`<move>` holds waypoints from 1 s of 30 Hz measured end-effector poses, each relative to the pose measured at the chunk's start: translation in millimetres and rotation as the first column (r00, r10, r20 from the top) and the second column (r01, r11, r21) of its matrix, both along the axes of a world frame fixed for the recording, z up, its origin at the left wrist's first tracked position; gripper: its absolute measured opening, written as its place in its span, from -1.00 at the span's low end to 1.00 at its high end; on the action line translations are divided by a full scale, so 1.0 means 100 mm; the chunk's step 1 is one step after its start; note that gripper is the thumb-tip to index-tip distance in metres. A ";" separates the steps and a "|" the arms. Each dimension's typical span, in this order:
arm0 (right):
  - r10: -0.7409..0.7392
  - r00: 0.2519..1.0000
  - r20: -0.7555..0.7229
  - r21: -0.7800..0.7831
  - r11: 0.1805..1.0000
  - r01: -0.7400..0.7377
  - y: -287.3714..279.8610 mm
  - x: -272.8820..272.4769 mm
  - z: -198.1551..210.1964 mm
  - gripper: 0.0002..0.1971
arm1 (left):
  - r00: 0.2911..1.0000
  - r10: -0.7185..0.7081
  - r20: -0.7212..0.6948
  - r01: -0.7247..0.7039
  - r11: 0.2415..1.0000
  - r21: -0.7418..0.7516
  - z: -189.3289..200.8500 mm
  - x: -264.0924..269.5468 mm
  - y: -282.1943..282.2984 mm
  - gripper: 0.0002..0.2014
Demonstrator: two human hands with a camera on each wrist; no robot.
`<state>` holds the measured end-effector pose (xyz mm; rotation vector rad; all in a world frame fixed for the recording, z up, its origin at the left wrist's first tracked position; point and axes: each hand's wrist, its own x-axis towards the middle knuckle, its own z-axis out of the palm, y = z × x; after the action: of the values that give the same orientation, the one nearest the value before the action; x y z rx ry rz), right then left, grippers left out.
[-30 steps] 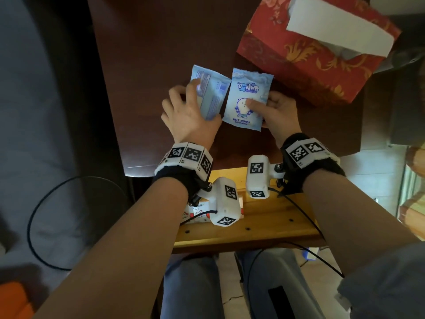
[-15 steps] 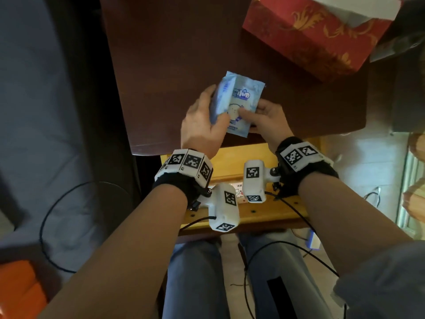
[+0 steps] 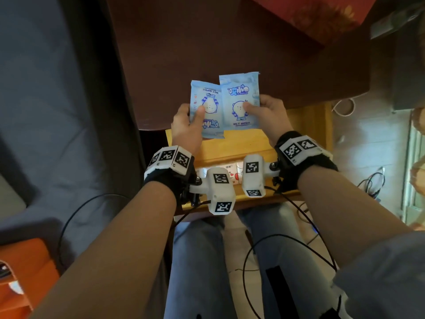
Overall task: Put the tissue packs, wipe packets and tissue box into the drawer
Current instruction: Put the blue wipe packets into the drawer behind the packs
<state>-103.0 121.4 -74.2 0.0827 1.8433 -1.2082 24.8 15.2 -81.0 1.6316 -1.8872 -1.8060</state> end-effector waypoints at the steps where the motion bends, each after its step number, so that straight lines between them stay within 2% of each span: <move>1: -0.009 1.000 0.013 0.011 1.000 0.009 0.04 0.02 -0.01 -0.74 | 1.000 0.012 -0.010 -0.012 1.000 0.015 0.01 0.04 0.03 -0.85; 6: 0.058 0.997 0.056 0.044 0.997 -0.060 0.28 0.14 -0.02 -0.75 | 1.000 0.012 -0.005 -0.010 0.984 0.180 0.09 0.20 0.27 -0.79; 10: 0.123 0.991 0.054 0.027 0.992 -0.124 0.52 0.22 -0.02 -0.77 | 0.997 -0.053 0.057 0.038 0.971 0.235 0.07 0.33 0.54 -0.57; 14: 0.189 0.982 -0.006 0.057 0.980 -0.188 0.80 0.29 -0.10 -0.78 | 0.975 -0.060 0.214 0.026 0.987 0.156 -0.05 0.49 0.87 -0.67; 18: 0.290 0.955 -0.061 0.163 0.947 -0.277 1.00 0.36 -0.27 -0.77 | 0.930 -0.095 0.356 0.096 0.995 0.016 -0.24 0.57 1.07 -0.62; 23: 0.332 0.938 -0.097 0.271 0.916 -0.296 1.05 0.43 -0.55 -0.75 | 0.920 -0.045 0.390 0.055 0.998 -0.015 -0.43 0.60 1.06 -0.62; 30: 0.326 0.934 -0.144 0.343 0.902 -0.262 0.90 0.47 -0.92 -0.77 | 0.952 0.019 0.306 0.035 0.985 -0.169 -0.75 0.59 0.91 -0.75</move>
<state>-55.7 211.1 -166.3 -0.1403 2.1239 -0.7208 84.1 106.0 -155.6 1.9330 -2.1030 -1.4066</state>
